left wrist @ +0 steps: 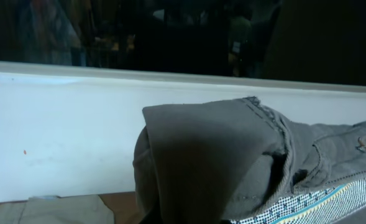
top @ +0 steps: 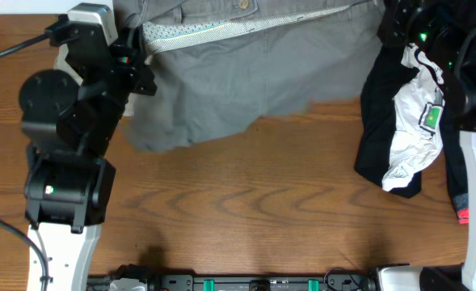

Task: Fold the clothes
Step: 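Lower the lifted shirt flat onto the table center with both grippers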

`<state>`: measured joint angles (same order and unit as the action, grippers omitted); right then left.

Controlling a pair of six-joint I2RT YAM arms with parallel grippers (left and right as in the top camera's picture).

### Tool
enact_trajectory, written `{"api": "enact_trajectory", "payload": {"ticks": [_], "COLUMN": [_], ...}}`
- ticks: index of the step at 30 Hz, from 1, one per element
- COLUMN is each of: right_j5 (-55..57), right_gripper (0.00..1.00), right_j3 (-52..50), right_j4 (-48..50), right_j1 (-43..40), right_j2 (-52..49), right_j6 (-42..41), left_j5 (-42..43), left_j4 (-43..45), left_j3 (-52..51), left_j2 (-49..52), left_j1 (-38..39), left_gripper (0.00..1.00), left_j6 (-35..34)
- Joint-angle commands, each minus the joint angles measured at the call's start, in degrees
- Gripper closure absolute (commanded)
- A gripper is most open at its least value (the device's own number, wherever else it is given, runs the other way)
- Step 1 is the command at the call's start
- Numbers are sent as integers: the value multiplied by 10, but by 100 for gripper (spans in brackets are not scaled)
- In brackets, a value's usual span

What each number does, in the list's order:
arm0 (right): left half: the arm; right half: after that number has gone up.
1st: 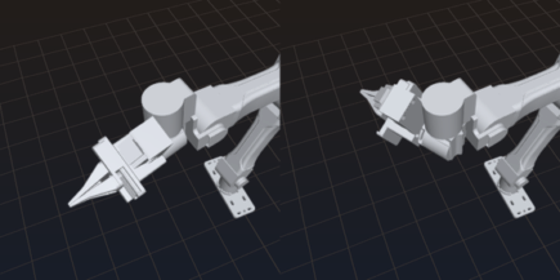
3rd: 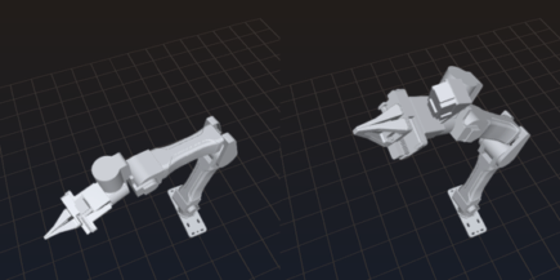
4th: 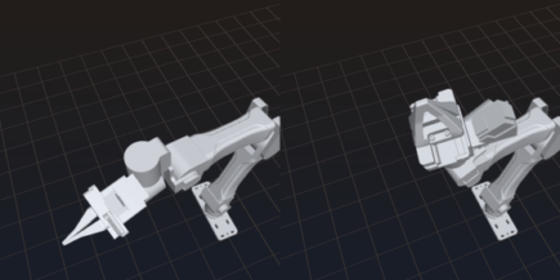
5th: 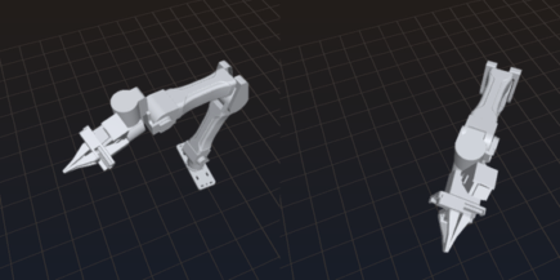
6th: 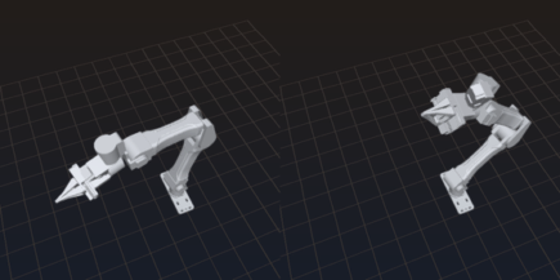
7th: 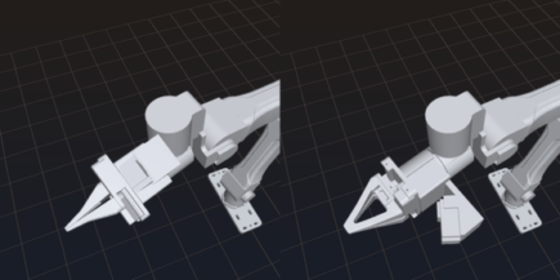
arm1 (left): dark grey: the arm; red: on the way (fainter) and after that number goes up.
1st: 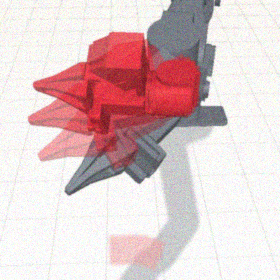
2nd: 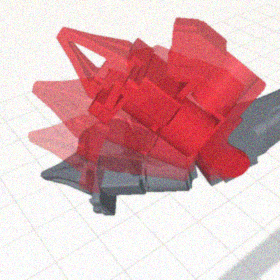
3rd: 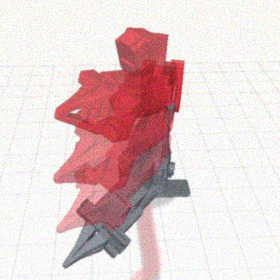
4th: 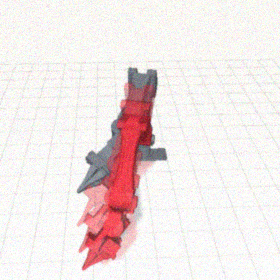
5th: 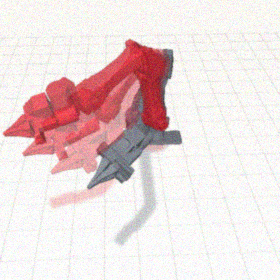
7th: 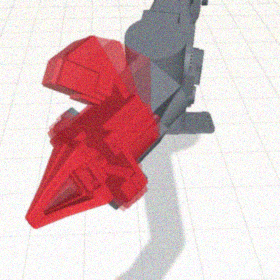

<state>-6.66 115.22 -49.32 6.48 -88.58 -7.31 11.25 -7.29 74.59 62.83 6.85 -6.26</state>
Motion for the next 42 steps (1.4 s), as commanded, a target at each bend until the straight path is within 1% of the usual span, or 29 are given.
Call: {"api": "enact_trajectory", "payload": {"ticks": [1, 5, 7, 10, 12, 14, 16, 18, 20, 24, 32, 38, 39, 41, 42], "right_j5": [75, 78, 83, 84, 84, 84, 84, 83, 83, 70, -29, -44, -44, -43, -43], "right_gripper": [99, 99, 99, 99, 99, 99, 99, 99, 99, 99, 99, 99, 99, 98, 96], "right_j3": [5, 5, 5, 5, 5, 5, 5, 5, 4, 2, 2, 2, 1, 0, 0], "right_j4": [18, 77, 127, 212, 254, 285, 294, 276, 229, 106, -154, -298, -314, -334, -341], "right_j1": [-28, -28, -28, -28, -28, -28, -28, -28, -28, -28, -26, -16, -14, -9, -8], "right_j2": [-27, -68, -91, -118, -125, -127, -127, -127, -129, -137, -195, -231, -231, -231, -231], "right_j6": [8, 12, 12, 13, 21, 32, 34, 33, 33, 32, 31, 43, 47, 53, 58], "left_j5": [-48, -48, -48, -48, -48, -41, -23, -4, 0, -1, 0, 11, 20, 34, 34], "left_j4": [29, 112, 183, 300, 348, 365, 353, 315, 247, 83, -231, -468, -495, -549, -564], "left_j3": [4, 4, 4, 5, 9, 21, 34, 38, 38, 38, 38, 38, 37, 36, 36], "left_j2": [26, 88, 126, 176, 195, 211, 222, 227, 228, 228, 228, 228, 228, 228, 228], "left_j1": [-14, -14, -14, -14, -14, -14, -14, -14, -14, -14, -14, -14, -14, -14, -14], "left_gripper": [94, 94, 94, 94, 94, 94, 94, 94, 94, 94, 94, 93, 91, 79, 72], "left_j6": [-14, -14, -23, -55, -74, -85, -87, -87, -89, -89, -89, -89, -89, -89, -89]}}
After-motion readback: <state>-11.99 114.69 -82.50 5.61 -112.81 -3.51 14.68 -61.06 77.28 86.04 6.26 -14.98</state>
